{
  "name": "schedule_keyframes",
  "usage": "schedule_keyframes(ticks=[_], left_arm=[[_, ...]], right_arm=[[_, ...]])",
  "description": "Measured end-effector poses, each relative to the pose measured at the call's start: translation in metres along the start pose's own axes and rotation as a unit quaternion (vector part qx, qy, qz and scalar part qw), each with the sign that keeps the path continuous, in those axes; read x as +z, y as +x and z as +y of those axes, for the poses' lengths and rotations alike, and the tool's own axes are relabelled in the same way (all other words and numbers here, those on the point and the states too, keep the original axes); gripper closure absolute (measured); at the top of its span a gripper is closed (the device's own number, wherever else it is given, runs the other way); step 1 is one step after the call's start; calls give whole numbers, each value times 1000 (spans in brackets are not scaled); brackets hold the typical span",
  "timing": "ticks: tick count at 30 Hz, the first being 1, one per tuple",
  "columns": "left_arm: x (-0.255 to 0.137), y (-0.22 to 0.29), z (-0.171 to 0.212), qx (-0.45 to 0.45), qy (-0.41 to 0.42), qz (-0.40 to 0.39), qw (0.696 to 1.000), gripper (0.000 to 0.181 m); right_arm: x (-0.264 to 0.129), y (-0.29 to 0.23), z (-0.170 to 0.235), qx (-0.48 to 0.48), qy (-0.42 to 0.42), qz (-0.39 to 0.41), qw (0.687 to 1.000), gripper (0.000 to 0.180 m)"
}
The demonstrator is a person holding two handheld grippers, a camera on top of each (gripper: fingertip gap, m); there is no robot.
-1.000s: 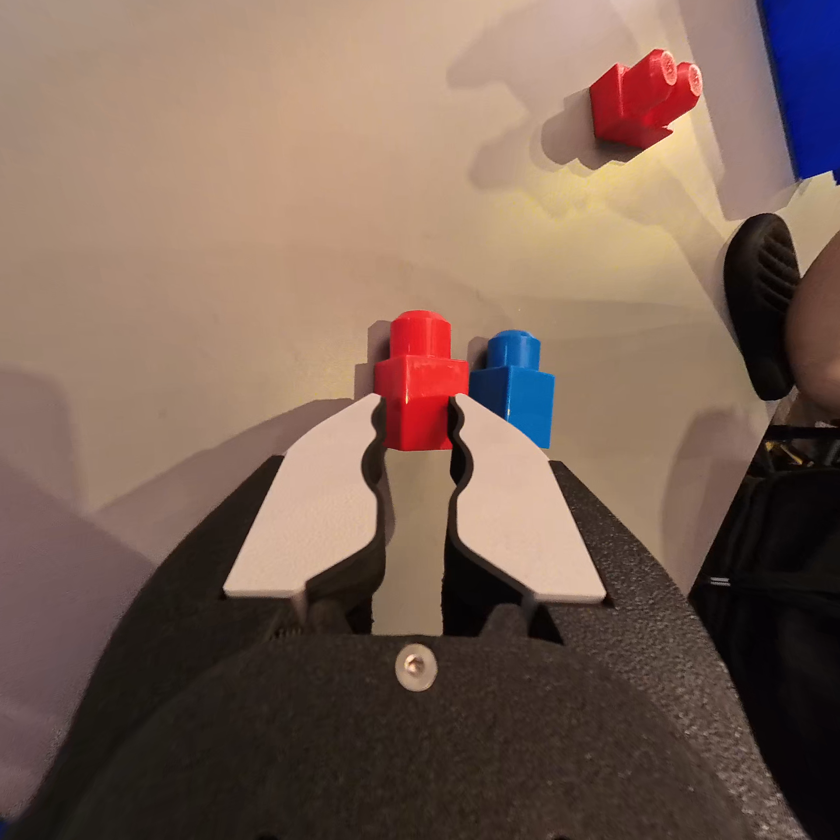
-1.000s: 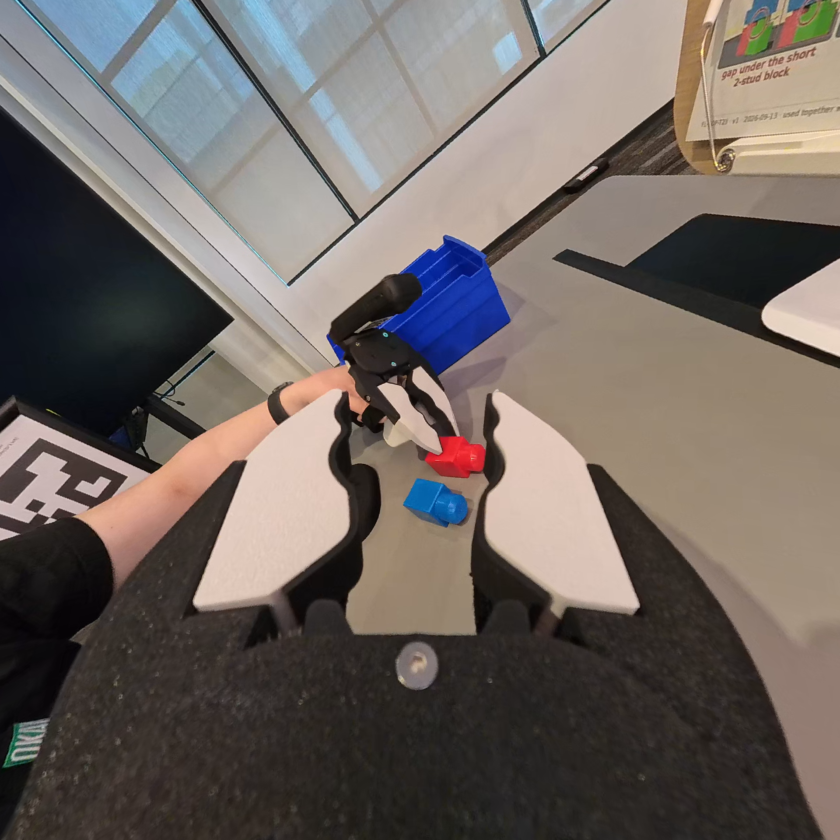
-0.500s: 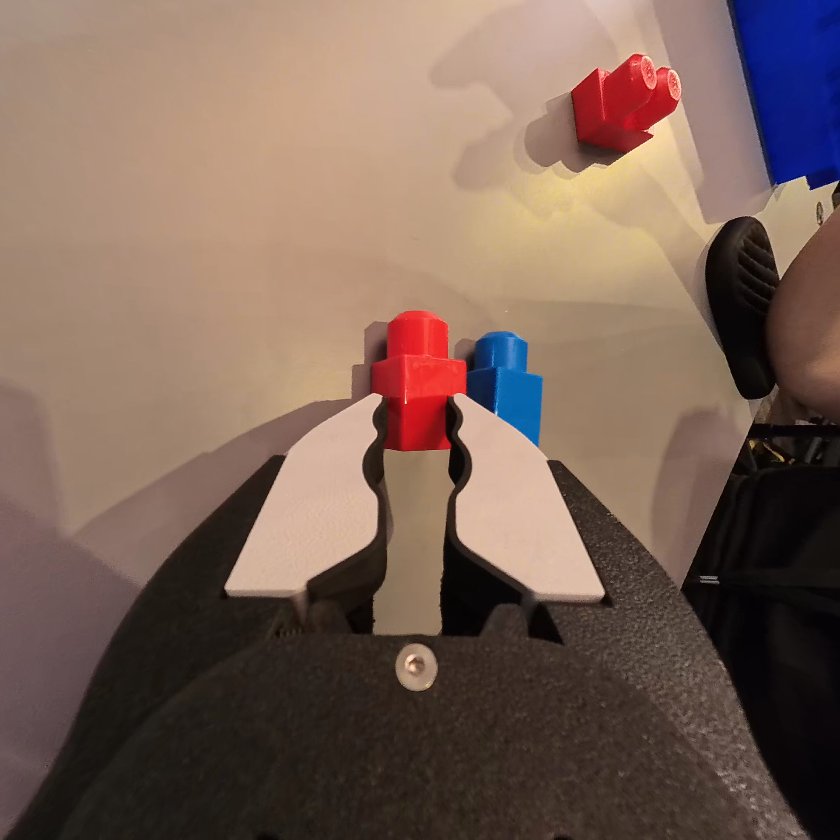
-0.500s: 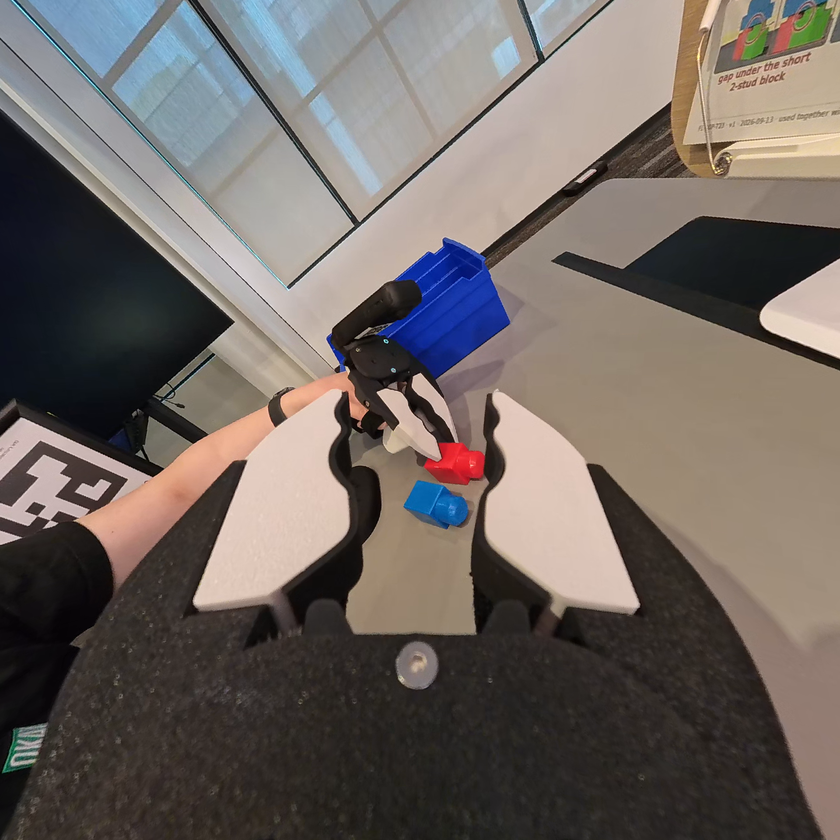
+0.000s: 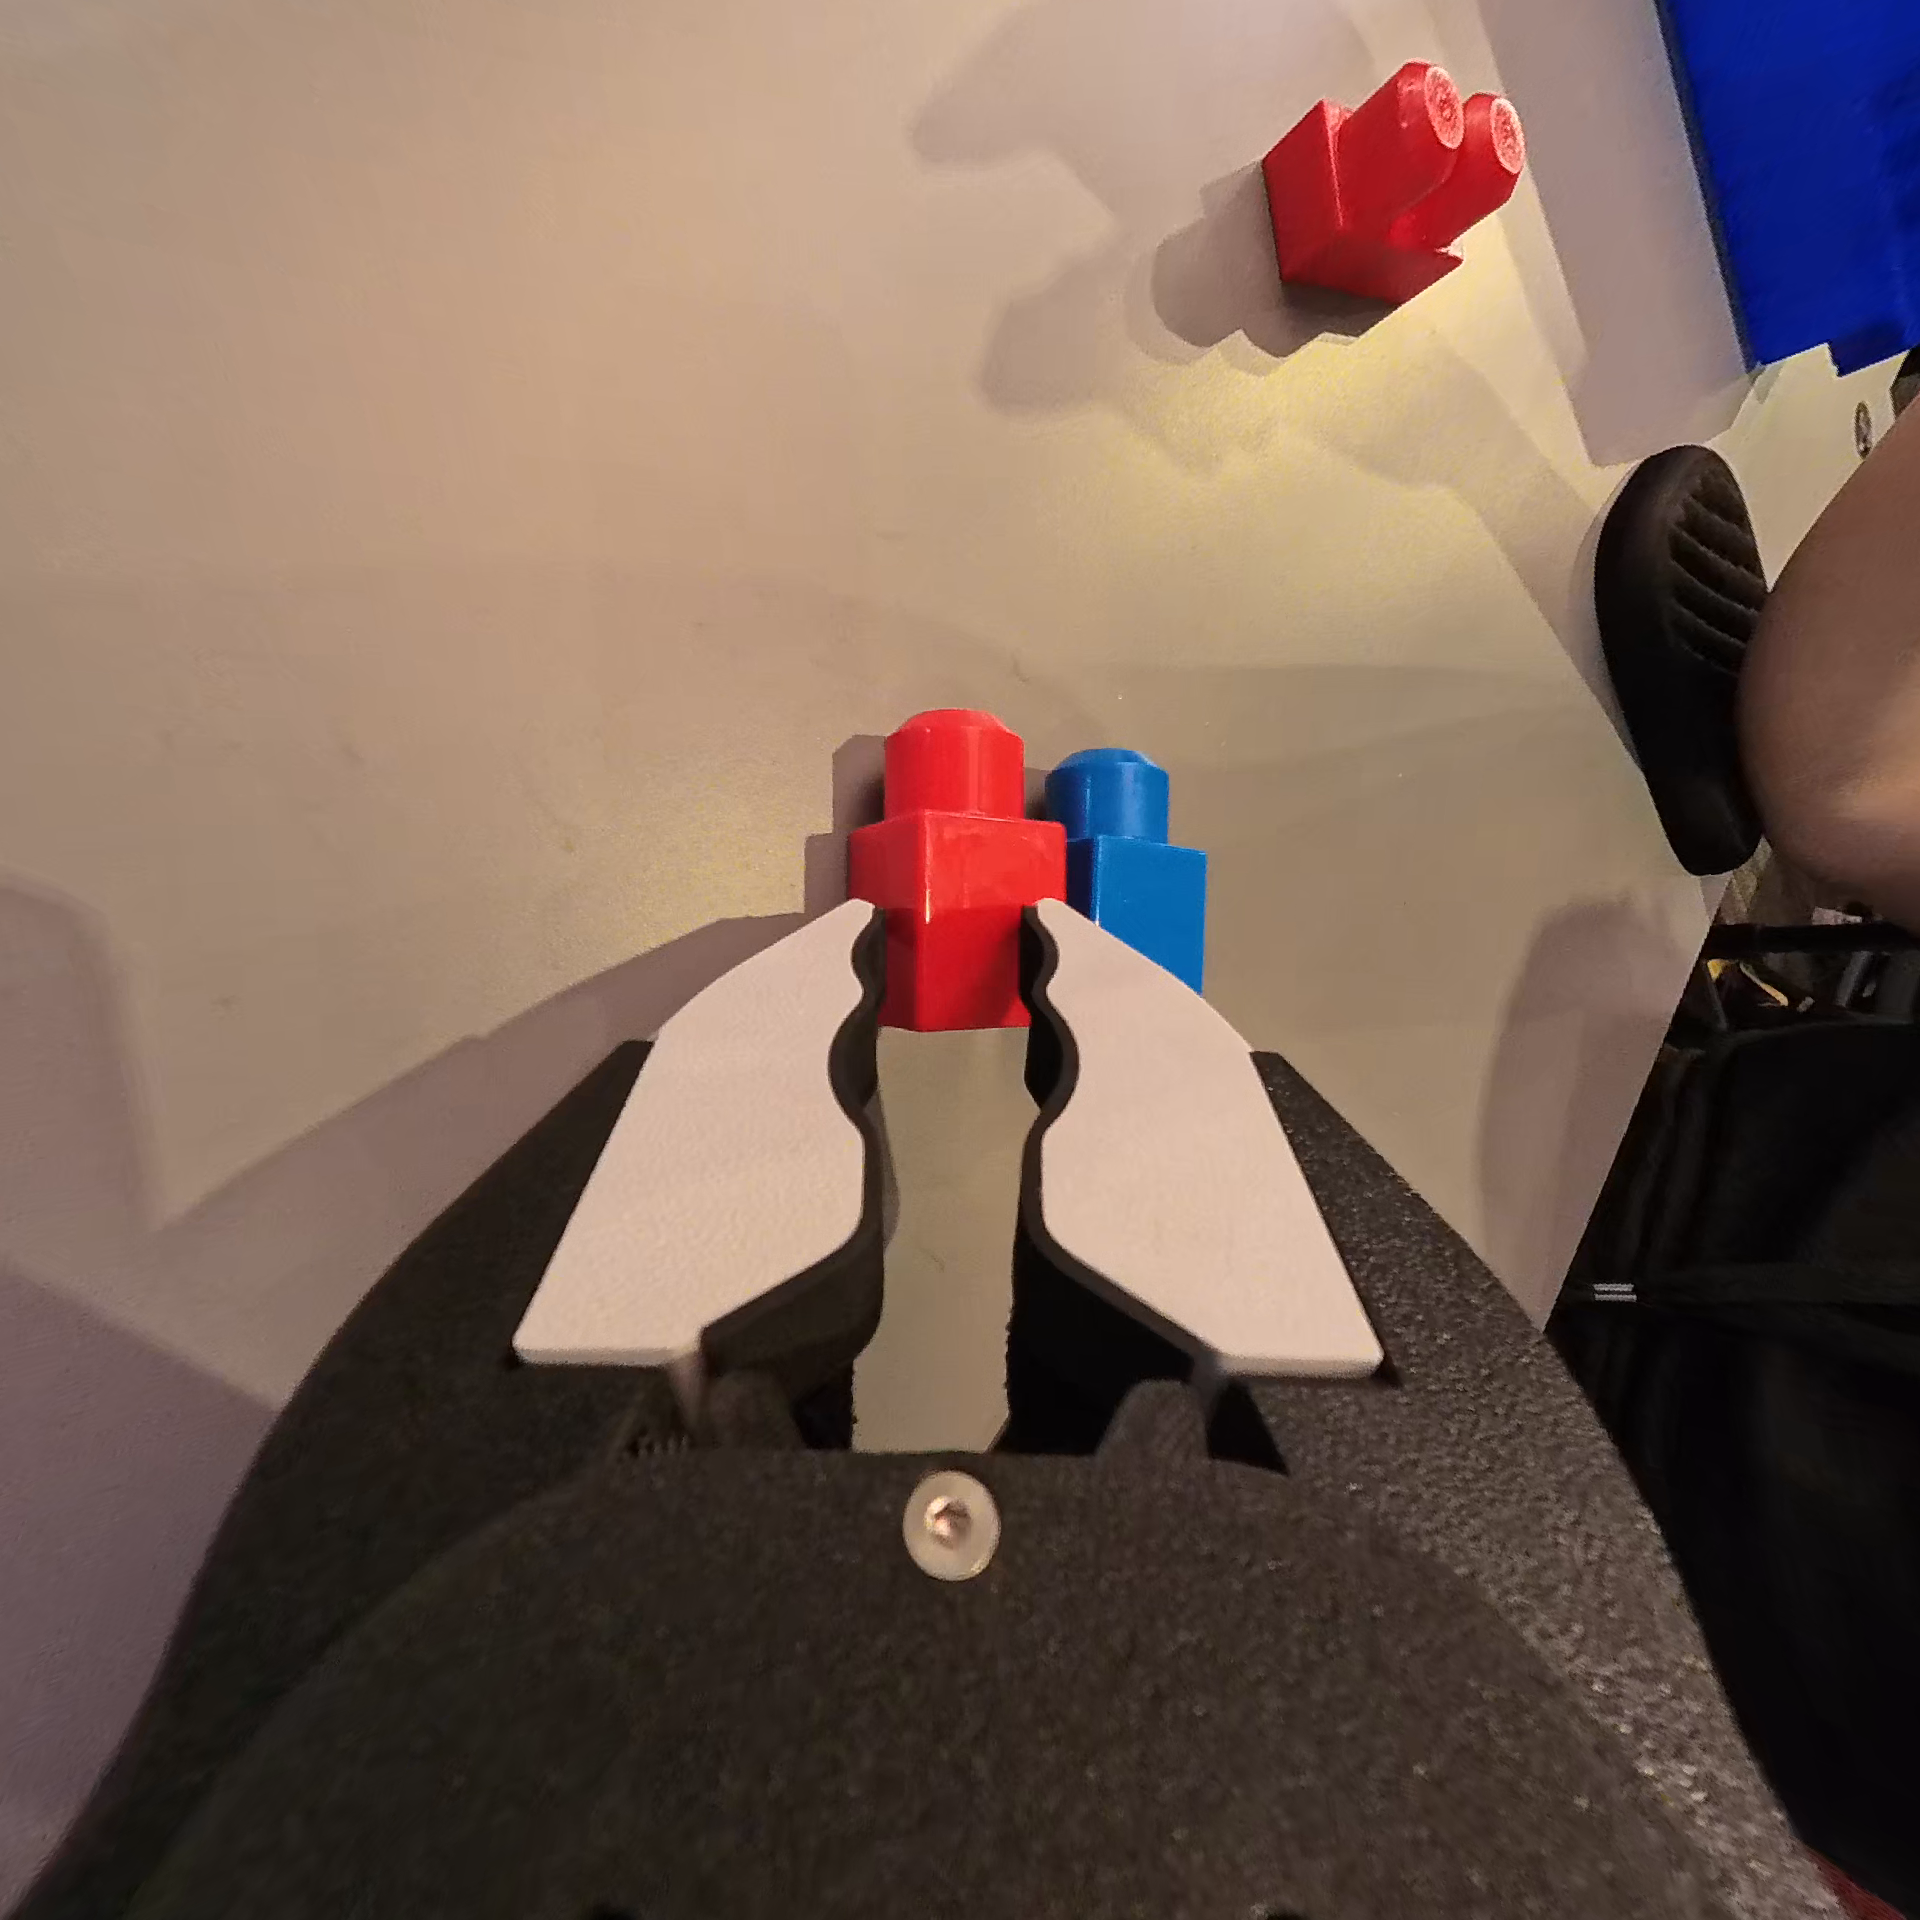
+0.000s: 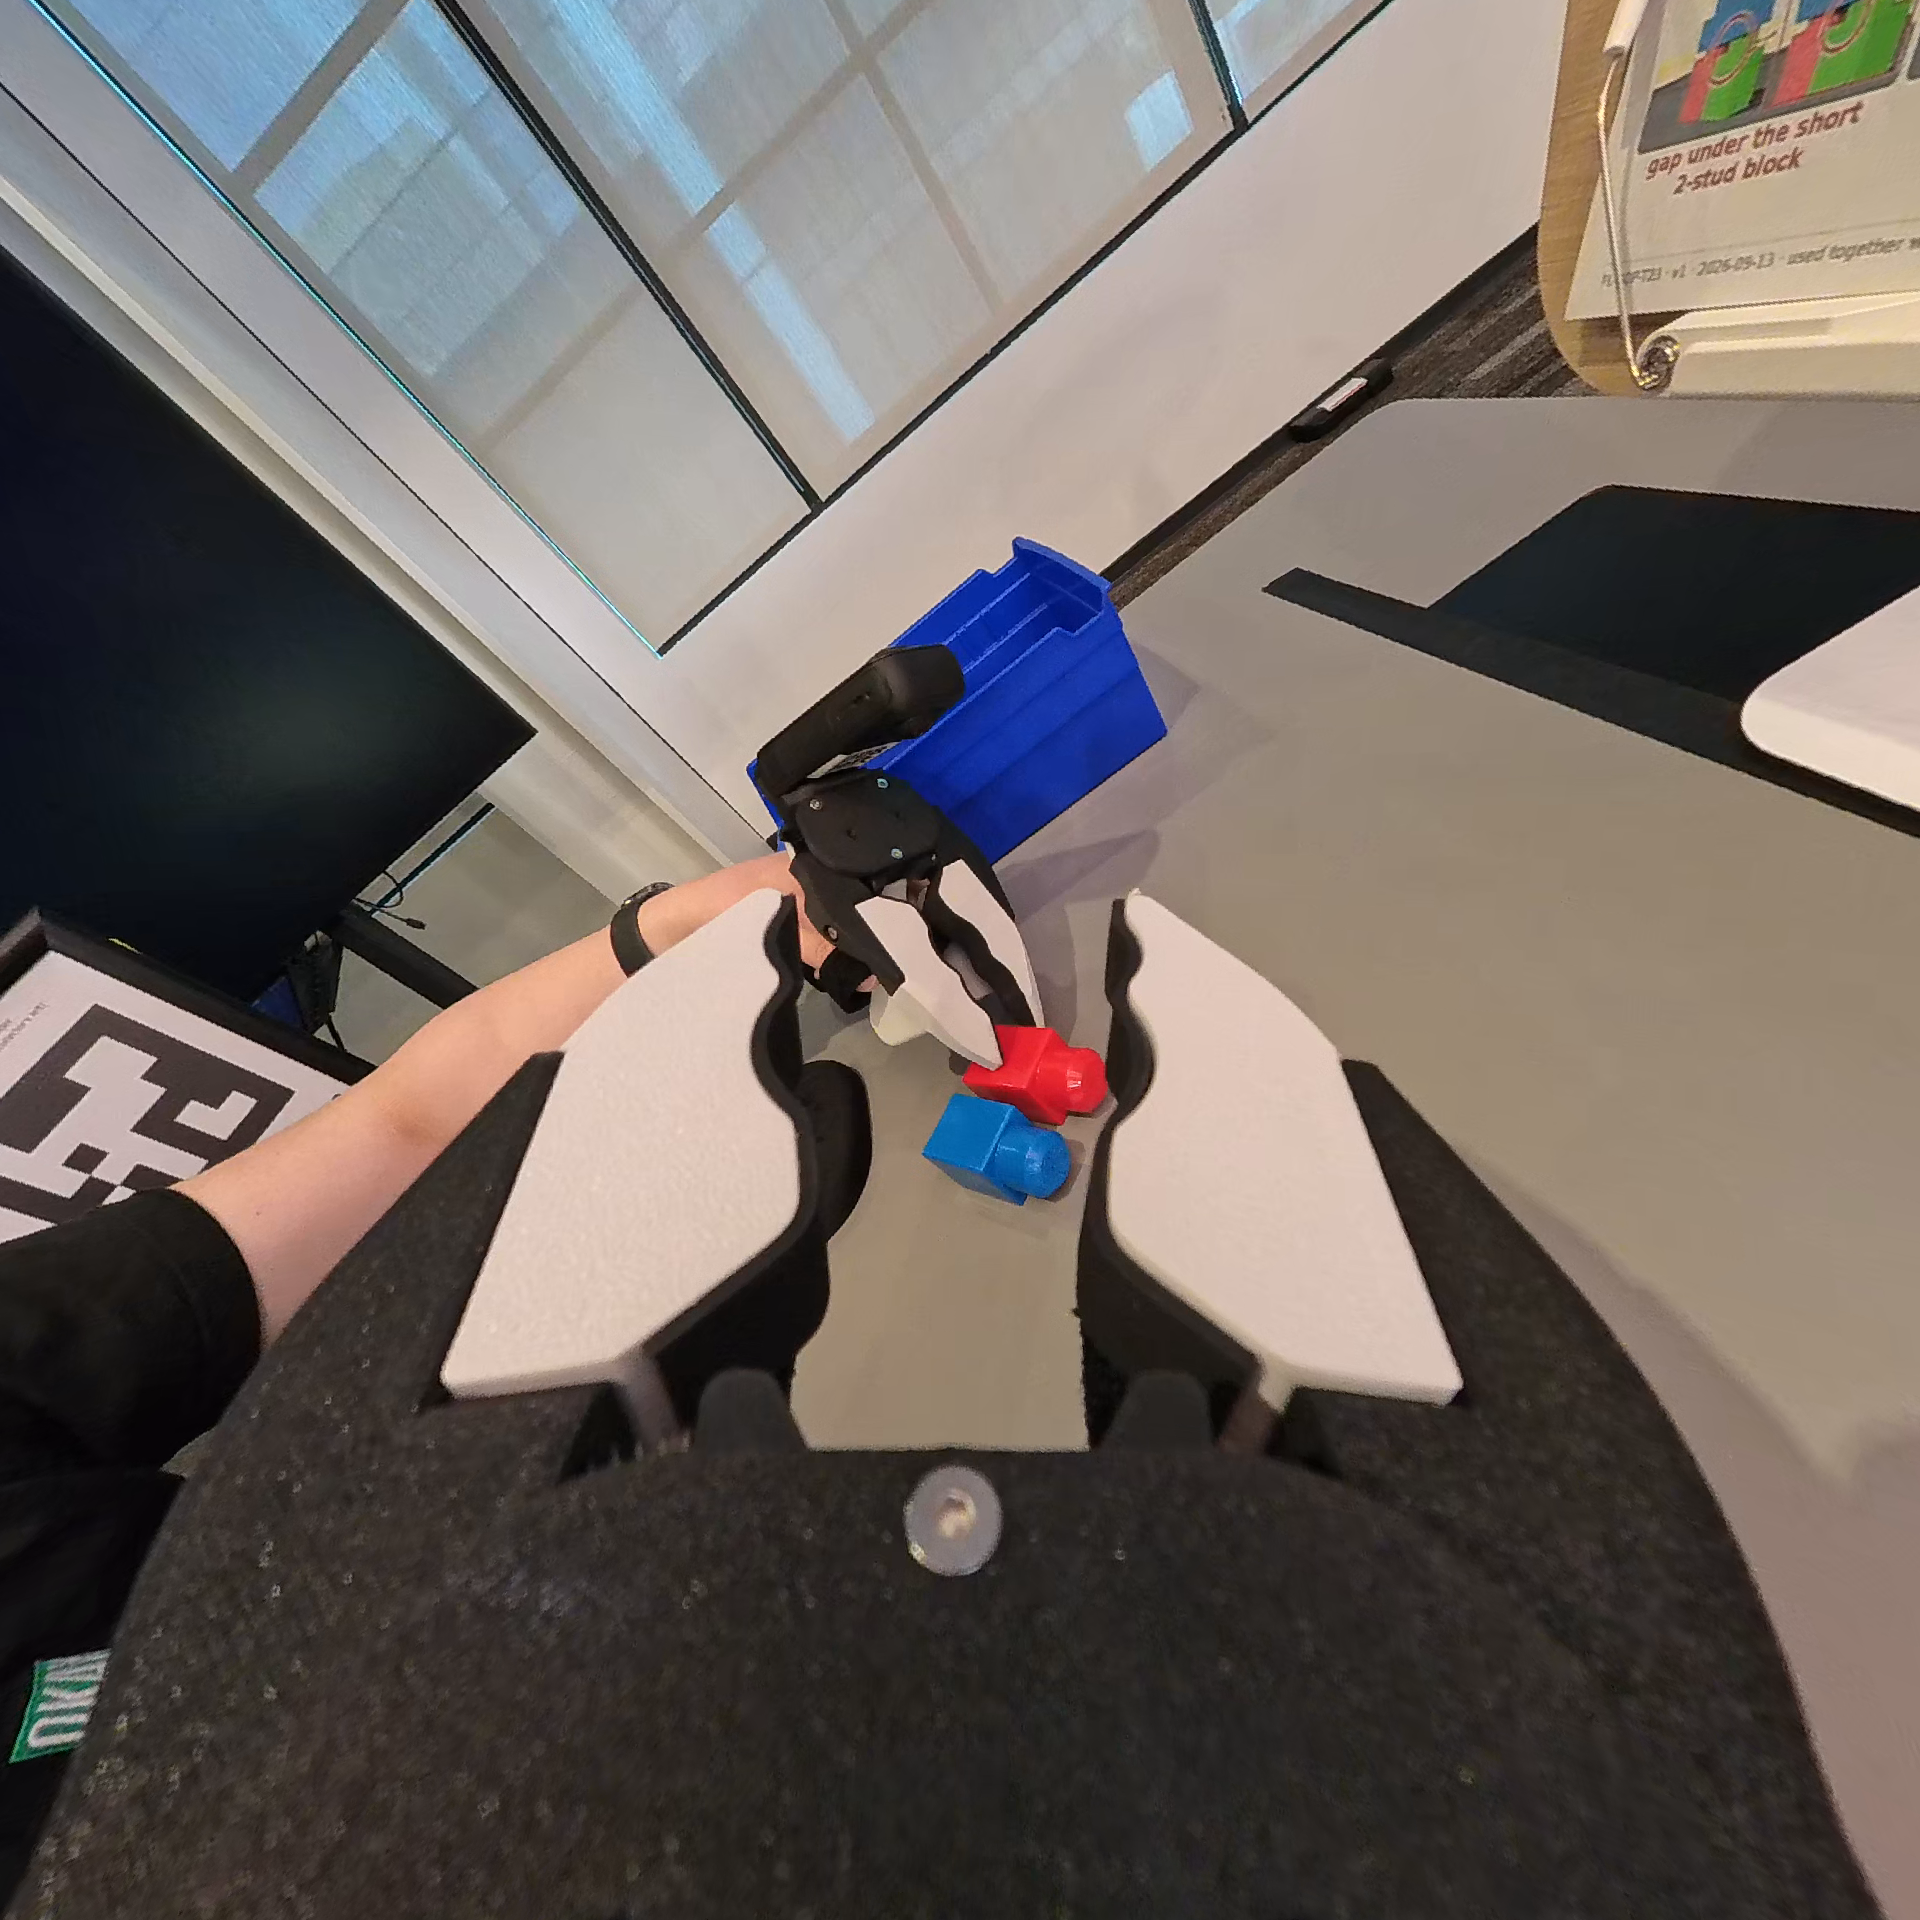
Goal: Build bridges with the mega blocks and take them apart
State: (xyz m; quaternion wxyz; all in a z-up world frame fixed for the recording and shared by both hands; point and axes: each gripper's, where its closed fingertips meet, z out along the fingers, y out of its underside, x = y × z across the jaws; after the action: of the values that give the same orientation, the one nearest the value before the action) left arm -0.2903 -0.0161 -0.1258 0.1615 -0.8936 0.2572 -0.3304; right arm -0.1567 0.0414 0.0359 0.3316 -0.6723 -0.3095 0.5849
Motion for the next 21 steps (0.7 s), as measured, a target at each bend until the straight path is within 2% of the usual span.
schedule_keyframes(ticks=[21], left_arm=[[2,4,2,5,2,6,1000,157]], right_arm=[[2,5,5,7,-12,2,1000,123]])
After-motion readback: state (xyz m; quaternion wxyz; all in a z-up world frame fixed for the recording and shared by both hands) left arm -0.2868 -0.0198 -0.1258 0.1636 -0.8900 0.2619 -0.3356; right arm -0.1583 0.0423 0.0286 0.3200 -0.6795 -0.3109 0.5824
